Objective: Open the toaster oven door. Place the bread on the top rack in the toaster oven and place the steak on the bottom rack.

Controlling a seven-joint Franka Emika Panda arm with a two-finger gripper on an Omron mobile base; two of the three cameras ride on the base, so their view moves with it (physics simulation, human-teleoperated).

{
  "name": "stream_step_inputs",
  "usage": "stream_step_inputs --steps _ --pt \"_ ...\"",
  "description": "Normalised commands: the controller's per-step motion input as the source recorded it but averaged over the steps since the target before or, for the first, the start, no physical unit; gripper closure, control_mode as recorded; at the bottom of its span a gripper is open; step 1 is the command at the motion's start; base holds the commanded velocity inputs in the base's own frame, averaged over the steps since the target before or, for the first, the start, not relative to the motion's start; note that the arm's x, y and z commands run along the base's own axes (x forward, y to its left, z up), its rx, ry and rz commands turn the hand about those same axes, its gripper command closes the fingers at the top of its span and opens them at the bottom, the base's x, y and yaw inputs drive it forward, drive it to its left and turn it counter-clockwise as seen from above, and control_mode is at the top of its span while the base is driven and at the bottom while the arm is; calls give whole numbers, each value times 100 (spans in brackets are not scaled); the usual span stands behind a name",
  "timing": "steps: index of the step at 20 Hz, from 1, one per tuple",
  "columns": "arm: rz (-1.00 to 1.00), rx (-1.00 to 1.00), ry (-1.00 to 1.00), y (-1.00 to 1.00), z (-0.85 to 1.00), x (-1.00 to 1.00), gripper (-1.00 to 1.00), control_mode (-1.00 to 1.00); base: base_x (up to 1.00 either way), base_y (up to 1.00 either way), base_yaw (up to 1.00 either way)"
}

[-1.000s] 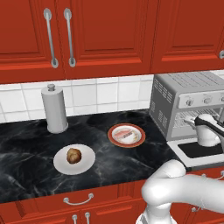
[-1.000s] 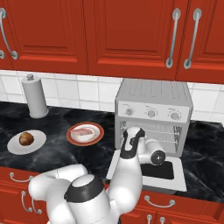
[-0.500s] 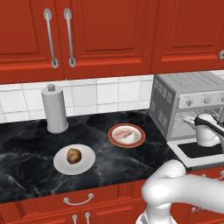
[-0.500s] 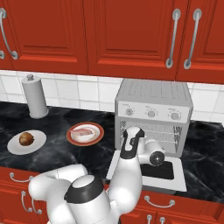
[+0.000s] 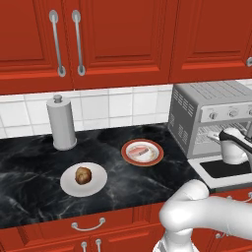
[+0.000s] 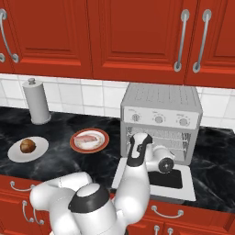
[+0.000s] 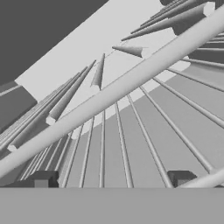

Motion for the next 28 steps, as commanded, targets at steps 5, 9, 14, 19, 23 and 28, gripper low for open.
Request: stream_step_inputs --steps 5,9,14,19,23,28 --pt "0 -5 1 0 -63 -5 -100 -100 0 0 0" --pt "0 -1 8 1 -71 -13 -100 -100 0 0 0" --pt "-2 0 5 8 -68 -3 -100 -100 0 0 0" --pt "-6 5 0 8 -48 9 -100 -100 0 0 0" --pt "-5 1 -5 11 -63 1 -100 -100 0 0 0" --pt "-5 0 2 5 -56 9 -100 -100 0 0 0"
